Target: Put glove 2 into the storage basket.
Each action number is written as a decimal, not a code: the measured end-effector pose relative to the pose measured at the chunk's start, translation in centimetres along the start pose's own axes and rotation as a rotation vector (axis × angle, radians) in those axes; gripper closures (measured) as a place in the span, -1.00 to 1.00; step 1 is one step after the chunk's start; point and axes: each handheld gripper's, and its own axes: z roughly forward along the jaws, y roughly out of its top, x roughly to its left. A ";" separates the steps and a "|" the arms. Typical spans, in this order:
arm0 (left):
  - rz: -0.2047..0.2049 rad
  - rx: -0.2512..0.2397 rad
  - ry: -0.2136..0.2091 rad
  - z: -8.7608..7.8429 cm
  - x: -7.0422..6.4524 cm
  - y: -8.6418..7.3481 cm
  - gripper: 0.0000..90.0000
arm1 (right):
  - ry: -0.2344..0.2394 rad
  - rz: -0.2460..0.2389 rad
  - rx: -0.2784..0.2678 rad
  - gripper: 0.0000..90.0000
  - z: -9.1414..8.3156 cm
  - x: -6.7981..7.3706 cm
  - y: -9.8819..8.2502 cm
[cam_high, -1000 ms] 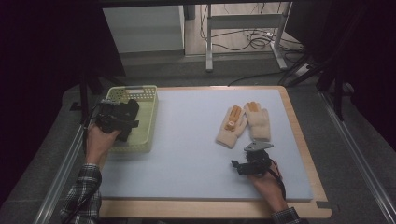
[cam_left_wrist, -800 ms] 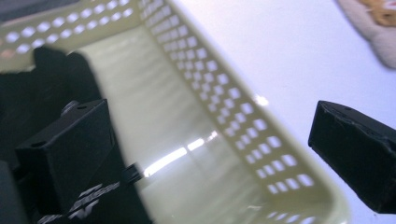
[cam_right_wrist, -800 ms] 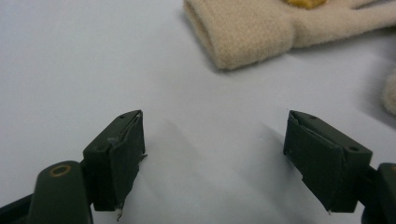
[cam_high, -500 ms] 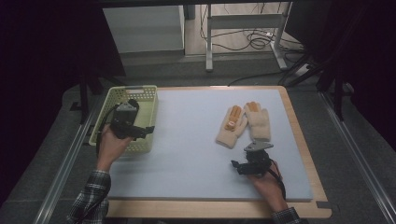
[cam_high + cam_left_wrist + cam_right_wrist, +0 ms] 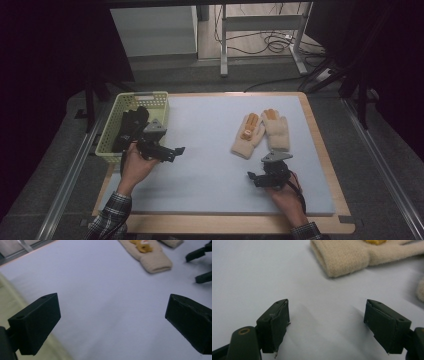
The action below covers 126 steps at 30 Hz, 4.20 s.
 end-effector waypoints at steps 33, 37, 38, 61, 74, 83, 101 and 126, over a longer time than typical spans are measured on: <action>-0.012 0.129 0.005 5.2 -4.6 -8.2 -0.97 | 0.005 0.004 0.000 -0.55 0.0 -0.1 0.0; -0.013 0.128 0.004 5.2 -4.6 -8.2 -0.97 | -0.009 0.013 -0.013 -0.48 -0.2 -0.1 0.0; -0.013 0.127 0.004 5.2 -4.6 -8.2 -0.97 | 0.005 0.035 -0.026 -0.46 -0.4 -0.3 -0.1; -0.013 0.126 0.004 5.2 -4.6 -8.2 -0.97 | -0.142 0.117 -0.037 0.02 -2.7 -7.9 2.0; -0.014 0.125 0.004 5.2 -4.6 -8.2 -0.97 | -0.207 0.135 -0.018 -0.03 -0.3 -11.5 4.8; -0.016 0.125 0.003 5.2 -4.6 -8.2 -0.97 | -0.211 0.163 -0.001 -0.20 2.1 -13.2 6.2; -0.013 0.125 0.004 5.2 -4.6 -8.2 -0.97 | -0.172 0.208 0.020 0.27 4.4 -13.5 5.1; -0.013 0.125 0.005 5.2 -4.6 -8.2 -0.97 | -0.106 0.162 -0.130 0.28 -2.3 -8.8 4.8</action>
